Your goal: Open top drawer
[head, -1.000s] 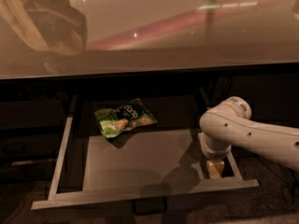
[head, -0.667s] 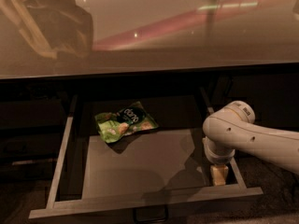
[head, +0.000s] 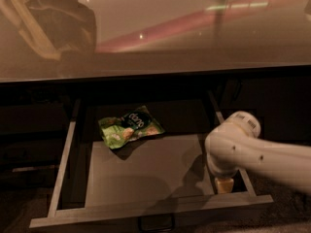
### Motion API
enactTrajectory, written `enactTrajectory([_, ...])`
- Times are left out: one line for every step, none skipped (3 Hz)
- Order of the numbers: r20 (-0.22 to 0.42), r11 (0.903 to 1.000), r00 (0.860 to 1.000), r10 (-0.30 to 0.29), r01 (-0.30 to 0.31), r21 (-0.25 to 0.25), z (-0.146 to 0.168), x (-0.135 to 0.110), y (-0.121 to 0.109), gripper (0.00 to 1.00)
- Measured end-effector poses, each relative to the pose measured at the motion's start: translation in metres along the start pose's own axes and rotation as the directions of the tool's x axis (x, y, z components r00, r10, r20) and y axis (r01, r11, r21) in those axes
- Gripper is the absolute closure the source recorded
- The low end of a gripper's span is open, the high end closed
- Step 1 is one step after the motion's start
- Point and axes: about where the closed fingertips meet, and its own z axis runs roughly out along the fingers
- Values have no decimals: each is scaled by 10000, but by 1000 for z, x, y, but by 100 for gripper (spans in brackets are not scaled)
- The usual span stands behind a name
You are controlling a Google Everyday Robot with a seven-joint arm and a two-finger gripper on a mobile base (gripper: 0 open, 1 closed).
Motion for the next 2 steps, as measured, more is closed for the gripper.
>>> enactTrajectory([-431, 9797, 9979, -487, 562, 1927, -41, -30, 15, 0])
enactTrajectory([-573, 9673, 9967, -579, 702, 2437, -51, -36, 23, 0])
